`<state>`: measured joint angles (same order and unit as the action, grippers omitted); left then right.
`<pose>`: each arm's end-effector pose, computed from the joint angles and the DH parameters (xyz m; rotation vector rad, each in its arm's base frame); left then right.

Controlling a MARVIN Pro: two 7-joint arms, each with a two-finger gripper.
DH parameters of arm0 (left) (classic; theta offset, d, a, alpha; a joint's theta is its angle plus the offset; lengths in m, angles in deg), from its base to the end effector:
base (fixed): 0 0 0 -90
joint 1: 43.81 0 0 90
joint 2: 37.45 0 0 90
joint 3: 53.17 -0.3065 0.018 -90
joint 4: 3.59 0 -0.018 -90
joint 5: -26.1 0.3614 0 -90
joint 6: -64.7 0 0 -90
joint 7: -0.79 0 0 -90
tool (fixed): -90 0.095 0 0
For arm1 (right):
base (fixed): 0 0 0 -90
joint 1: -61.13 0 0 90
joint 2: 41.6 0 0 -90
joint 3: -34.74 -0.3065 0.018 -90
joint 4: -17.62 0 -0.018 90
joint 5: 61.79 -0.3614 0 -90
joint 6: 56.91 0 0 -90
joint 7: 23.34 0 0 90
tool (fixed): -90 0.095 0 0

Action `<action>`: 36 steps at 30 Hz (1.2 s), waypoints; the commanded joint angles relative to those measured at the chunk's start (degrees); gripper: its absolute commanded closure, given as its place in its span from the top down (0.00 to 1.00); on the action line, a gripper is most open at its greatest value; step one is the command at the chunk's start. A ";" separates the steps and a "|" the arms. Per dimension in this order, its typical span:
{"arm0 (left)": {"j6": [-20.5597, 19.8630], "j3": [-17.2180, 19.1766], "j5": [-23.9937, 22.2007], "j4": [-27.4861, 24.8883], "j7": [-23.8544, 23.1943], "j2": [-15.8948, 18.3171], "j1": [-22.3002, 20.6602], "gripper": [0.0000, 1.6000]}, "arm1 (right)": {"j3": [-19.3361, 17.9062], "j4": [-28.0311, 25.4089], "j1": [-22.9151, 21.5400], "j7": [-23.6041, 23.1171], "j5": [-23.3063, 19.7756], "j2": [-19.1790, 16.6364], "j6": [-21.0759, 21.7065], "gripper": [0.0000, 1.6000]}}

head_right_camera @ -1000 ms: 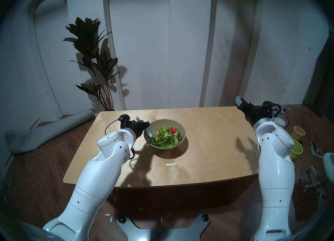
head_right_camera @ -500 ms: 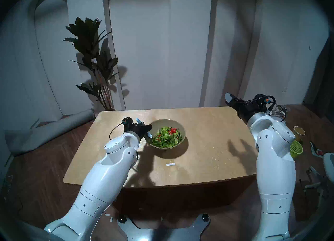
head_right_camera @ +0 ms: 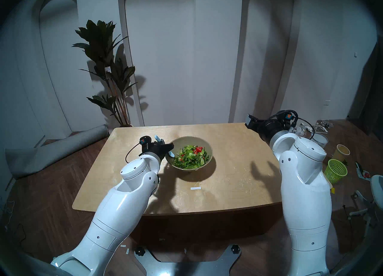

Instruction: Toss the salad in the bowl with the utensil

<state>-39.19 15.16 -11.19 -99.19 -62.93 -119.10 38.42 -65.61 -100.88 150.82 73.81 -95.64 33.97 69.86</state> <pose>0.4828 -0.1039 -0.2786 2.2394 0.3562 1.7277 0.4336 -0.0954 -0.1392 -2.2103 0.2548 -1.9570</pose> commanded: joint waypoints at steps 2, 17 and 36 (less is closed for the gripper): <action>1.08 0.43 0.34 -0.68 -0.23 0.12 -0.34 0.00 | 1.42 -0.56 -1.63 -0.07 1.63 -1.02 -1.44 1.00; 1.29 0.03 0.73 -0.75 -0.37 -0.14 0.10 0.00 | 1.93 3.89 1.38 -4.36 3.23 -2.83 -6.73 1.00; 1.12 -0.53 1.63 0.20 0.72 -0.73 0.39 0.13 | 1.92 3.73 1.53 -4.95 3.62 -2.41 -6.58 1.00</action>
<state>-38.01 15.20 -10.17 -98.85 -62.64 -119.49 39.30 -63.06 -95.19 152.65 68.59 -91.60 31.04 63.59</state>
